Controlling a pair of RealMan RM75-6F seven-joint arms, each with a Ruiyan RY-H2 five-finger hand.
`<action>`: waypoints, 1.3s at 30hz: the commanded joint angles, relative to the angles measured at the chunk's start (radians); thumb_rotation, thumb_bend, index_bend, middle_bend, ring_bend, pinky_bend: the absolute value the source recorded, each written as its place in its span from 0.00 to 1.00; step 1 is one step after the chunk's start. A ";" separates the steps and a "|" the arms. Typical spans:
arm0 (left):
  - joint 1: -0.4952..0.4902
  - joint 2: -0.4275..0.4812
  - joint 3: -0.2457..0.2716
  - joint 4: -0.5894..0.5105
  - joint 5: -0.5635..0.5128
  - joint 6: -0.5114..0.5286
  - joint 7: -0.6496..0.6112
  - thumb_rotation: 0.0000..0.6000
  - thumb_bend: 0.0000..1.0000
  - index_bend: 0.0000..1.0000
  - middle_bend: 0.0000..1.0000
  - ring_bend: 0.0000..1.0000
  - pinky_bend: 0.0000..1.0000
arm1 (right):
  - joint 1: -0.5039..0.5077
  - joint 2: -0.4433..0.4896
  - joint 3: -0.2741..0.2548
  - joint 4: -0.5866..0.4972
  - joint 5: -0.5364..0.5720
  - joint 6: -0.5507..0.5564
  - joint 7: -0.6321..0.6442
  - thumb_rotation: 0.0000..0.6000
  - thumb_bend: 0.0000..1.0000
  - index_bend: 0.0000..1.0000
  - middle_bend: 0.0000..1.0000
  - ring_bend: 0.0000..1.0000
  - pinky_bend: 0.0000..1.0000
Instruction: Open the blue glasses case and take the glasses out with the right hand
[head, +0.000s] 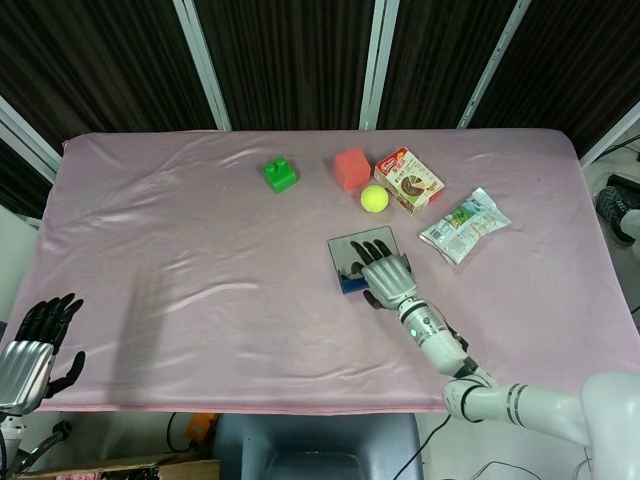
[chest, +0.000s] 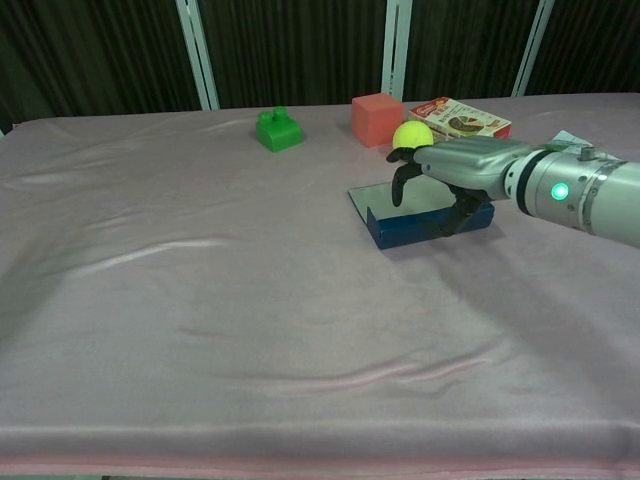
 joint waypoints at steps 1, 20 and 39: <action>0.002 0.001 0.001 0.002 0.005 0.005 -0.008 1.00 0.43 0.00 0.03 0.00 0.06 | 0.001 -0.015 -0.006 0.008 0.018 0.010 -0.016 1.00 0.56 0.46 0.09 0.01 0.00; 0.001 0.006 0.002 0.002 0.006 0.000 -0.014 1.00 0.43 0.00 0.03 0.00 0.06 | 0.020 -0.065 -0.051 -0.021 -0.006 0.007 -0.027 1.00 0.56 0.45 0.09 0.01 0.00; -0.011 -0.012 0.020 -0.003 0.032 -0.026 0.036 1.00 0.43 0.00 0.03 0.00 0.06 | -0.171 0.194 -0.274 -0.096 -0.351 0.081 0.306 1.00 0.56 0.46 0.09 0.01 0.00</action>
